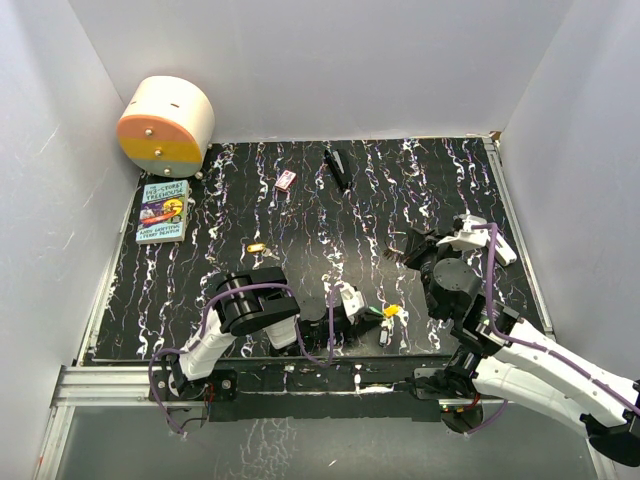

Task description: Put the keys on the keyring

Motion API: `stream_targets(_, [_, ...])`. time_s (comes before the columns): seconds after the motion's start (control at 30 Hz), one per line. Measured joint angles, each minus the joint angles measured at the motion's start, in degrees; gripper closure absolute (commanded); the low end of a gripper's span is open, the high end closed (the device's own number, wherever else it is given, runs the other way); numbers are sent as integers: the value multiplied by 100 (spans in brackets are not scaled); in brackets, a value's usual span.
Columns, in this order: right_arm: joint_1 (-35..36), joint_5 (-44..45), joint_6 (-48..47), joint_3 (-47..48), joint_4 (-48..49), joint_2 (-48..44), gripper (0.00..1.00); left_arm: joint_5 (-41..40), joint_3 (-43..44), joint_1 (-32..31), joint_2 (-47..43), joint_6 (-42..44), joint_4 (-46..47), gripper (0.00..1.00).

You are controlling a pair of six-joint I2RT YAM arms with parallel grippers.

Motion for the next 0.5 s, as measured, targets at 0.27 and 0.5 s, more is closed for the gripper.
stream_targets(0.27, [0,17,2,-4,-2,-35,92,-52,-2,-2,0,20,2,100])
stream_targets(0.5, [0,24,-7,-22,-26,-229,92,-557,-297,52,-520,66,-254,100])
